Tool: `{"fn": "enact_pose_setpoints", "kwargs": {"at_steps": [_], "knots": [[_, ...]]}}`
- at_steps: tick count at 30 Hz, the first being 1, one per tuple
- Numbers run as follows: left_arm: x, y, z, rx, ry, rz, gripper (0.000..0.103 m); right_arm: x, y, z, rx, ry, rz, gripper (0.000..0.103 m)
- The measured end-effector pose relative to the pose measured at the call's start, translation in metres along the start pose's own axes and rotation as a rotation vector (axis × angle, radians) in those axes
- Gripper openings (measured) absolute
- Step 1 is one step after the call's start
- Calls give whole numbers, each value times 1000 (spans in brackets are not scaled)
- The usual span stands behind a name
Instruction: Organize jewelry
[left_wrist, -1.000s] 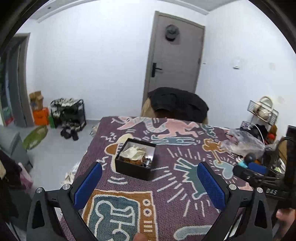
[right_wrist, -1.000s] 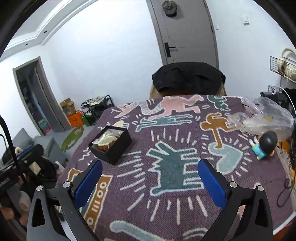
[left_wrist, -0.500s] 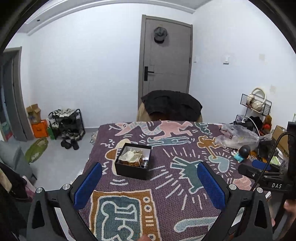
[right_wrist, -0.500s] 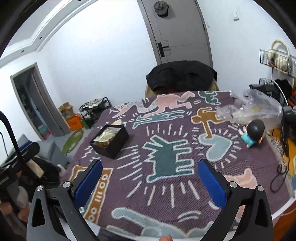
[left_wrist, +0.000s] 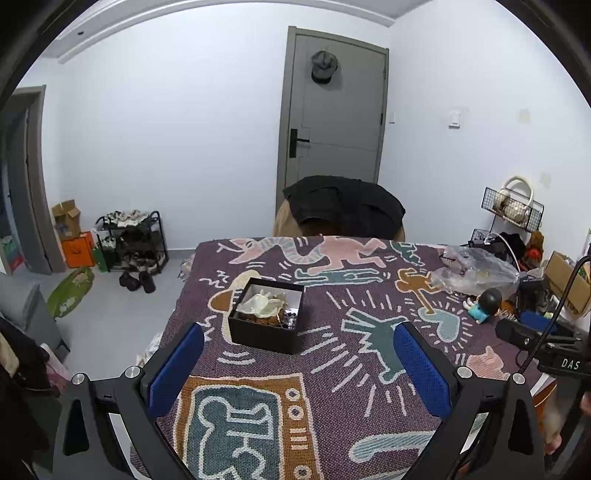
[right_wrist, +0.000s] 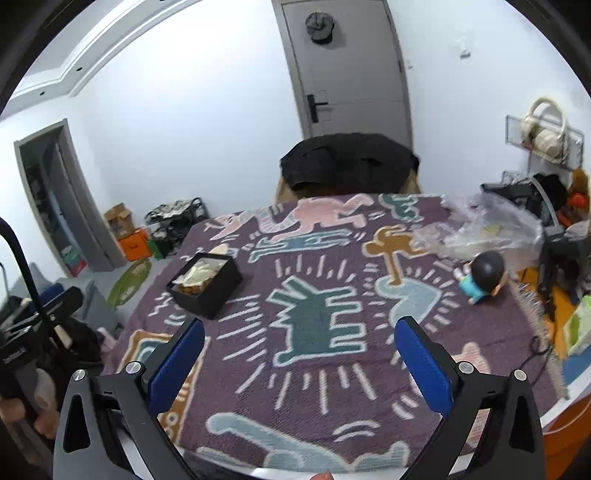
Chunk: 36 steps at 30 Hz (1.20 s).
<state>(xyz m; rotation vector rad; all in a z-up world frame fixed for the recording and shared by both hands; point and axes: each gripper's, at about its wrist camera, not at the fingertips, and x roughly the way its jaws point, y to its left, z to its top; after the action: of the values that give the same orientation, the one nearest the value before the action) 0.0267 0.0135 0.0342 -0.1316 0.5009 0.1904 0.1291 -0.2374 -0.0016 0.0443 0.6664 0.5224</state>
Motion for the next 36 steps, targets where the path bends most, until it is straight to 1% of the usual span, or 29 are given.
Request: {"fn": "enact_pose_setpoints", "kwargs": {"at_steps": [2, 6, 13, 22, 36], "knots": [[1, 1, 0, -6, 5, 0, 103, 0, 1, -1, 3, 8, 30, 102], [1, 2, 0, -8, 5, 0, 103, -2, 5, -2, -20, 1, 25, 102], [1, 3, -1, -11, 7, -1, 103, 4, 3, -4, -12, 13, 14, 102], [5, 7, -1, -35, 17, -5, 103, 6, 3, -4, -17, 12, 11, 102], [6, 8, -3, -40, 23, -6, 103, 7, 1, -6, -14, 15, 8, 102]]}}
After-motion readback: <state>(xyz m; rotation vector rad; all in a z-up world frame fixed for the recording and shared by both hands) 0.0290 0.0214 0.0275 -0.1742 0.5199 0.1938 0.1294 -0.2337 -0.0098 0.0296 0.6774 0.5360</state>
